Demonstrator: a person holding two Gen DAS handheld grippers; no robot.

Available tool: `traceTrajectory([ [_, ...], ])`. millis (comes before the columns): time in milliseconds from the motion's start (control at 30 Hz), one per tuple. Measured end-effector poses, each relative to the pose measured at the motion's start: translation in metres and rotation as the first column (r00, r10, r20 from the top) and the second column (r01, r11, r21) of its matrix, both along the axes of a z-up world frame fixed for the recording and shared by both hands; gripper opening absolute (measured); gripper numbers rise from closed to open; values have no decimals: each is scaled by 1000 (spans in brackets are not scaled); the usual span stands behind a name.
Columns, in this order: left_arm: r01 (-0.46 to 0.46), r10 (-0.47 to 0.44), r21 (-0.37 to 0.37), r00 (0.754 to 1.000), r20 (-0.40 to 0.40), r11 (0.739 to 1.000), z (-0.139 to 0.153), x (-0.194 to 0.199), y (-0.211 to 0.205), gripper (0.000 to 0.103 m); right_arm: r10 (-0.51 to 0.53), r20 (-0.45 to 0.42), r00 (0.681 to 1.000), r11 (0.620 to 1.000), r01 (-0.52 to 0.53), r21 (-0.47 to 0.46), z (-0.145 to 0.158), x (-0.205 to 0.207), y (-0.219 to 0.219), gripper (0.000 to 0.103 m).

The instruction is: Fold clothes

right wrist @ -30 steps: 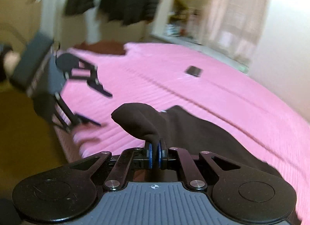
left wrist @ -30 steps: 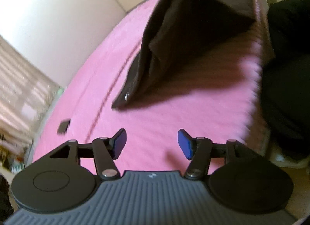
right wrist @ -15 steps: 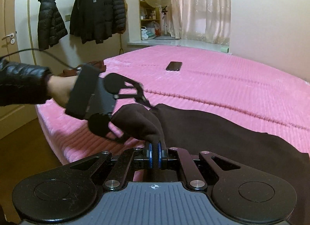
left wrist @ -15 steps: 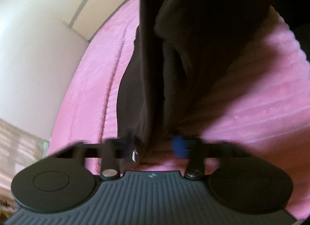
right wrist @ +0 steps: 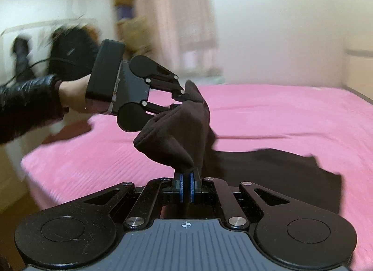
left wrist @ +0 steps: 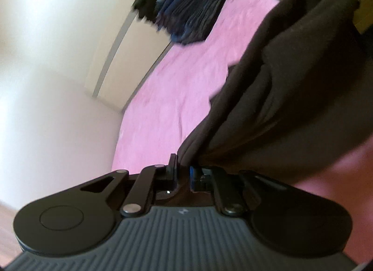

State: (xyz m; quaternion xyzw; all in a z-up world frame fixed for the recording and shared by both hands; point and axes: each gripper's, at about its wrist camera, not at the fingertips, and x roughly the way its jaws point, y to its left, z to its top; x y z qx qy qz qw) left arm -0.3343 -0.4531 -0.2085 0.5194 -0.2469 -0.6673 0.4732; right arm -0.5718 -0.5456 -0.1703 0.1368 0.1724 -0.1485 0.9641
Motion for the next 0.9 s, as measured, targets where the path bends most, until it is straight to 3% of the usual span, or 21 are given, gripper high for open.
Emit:
traceTrajectory([
  [100, 71, -72, 46, 997, 10, 996, -8, -37, -45, 8, -128, 20, 992, 986, 125, 115, -17, -32, -26, 4],
  [200, 127, -129, 121, 992, 9, 984, -33, -70, -87, 8, -230, 12, 973, 940, 219, 261, -44, -54, -51, 4],
  [400, 167, -187, 261, 981, 52, 951, -99, -110, -139, 7, -409, -43, 912, 774, 371, 513, -98, -96, -100, 3],
  [567, 183, -210, 302, 976, 60, 936, -105, -116, -159, 7, -425, -46, 904, 764, 385, 518, -102, -105, -102, 2],
  [900, 206, -227, 298, 973, 38, 932, -112, -123, -161, 6, -463, -46, 885, 751, 420, 510, -107, -121, -98, 3],
])
